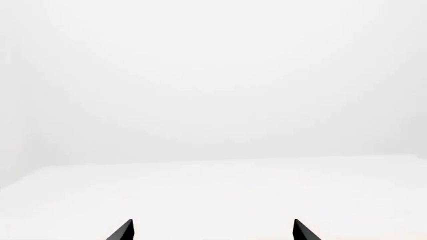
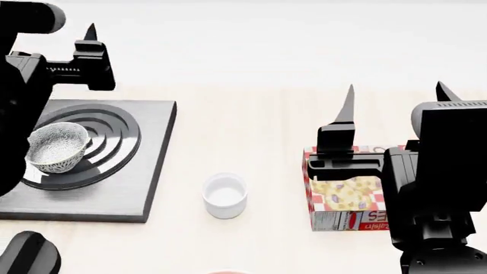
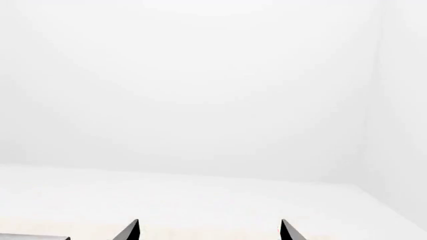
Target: Pick the akita bowl on the stove and place it on the plate.
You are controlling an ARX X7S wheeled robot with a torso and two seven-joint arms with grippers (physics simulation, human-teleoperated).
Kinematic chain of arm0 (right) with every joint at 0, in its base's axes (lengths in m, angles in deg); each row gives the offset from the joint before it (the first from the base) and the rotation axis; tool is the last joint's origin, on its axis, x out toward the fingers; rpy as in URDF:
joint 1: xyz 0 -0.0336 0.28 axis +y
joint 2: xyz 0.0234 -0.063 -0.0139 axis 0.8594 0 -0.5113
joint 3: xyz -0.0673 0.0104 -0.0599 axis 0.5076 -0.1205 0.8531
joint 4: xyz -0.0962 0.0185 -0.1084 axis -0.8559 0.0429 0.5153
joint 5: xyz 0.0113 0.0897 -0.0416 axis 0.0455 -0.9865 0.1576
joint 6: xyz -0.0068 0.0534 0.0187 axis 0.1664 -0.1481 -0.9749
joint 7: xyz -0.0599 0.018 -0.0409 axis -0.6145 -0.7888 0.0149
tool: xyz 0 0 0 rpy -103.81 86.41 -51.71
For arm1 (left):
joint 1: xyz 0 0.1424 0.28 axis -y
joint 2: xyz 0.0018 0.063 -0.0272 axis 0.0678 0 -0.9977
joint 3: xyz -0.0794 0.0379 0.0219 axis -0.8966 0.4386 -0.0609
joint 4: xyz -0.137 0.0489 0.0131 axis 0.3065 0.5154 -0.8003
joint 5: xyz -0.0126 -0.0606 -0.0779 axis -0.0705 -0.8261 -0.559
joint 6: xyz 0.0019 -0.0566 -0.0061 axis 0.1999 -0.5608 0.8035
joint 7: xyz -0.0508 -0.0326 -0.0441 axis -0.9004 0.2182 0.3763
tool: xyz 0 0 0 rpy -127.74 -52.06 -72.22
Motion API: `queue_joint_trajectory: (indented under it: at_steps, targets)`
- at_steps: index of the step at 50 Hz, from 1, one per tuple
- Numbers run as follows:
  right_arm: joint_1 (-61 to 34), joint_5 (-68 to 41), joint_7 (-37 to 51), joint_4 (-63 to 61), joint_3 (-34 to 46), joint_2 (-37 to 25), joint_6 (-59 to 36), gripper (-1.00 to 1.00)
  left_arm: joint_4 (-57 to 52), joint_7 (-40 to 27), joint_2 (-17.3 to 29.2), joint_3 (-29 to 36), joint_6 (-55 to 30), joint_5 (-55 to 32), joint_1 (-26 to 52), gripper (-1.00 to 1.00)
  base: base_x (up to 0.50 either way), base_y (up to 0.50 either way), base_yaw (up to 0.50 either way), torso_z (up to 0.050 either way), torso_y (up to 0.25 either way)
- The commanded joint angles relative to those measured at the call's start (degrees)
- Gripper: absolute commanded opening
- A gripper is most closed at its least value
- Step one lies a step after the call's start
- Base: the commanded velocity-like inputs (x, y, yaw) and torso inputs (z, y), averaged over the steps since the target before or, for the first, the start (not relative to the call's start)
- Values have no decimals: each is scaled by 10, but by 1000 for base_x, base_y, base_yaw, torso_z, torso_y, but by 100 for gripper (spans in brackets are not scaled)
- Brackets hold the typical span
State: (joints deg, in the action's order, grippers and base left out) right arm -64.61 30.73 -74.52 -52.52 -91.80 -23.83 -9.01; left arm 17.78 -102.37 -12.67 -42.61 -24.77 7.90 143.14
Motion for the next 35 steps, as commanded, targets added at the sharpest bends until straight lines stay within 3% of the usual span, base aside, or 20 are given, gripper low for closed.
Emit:
queue_joint_trajectory:
  at_steps: [1,13,18,22,23,35]
  targets:
    - [2,-2,1,2,1,-1,6,100,80,15,-12,-15,-26,-17,109,100,0,0,0,0,0]
    - [3,-5,1,5,1,-3,10,100,197,26,-9,24,-5,23,179,100,0,0,0,0,0]
    - [2,-6,2,3,2,-4,9,100,242,45,1,93,12,70,182,100,0,0,0,0,0]
    - [1,-8,4,2,2,-4,6,100,263,41,-5,61,19,48,180,100,0,0,0,0,0]
    - [1,-9,5,-1,1,-4,4,100,269,48,0,85,27,65,181,100,0,0,0,0,0]
    - [3,-10,6,2,3,-5,8,100,280,63,0,70,43,47,180,100,0,0,0,0,0]
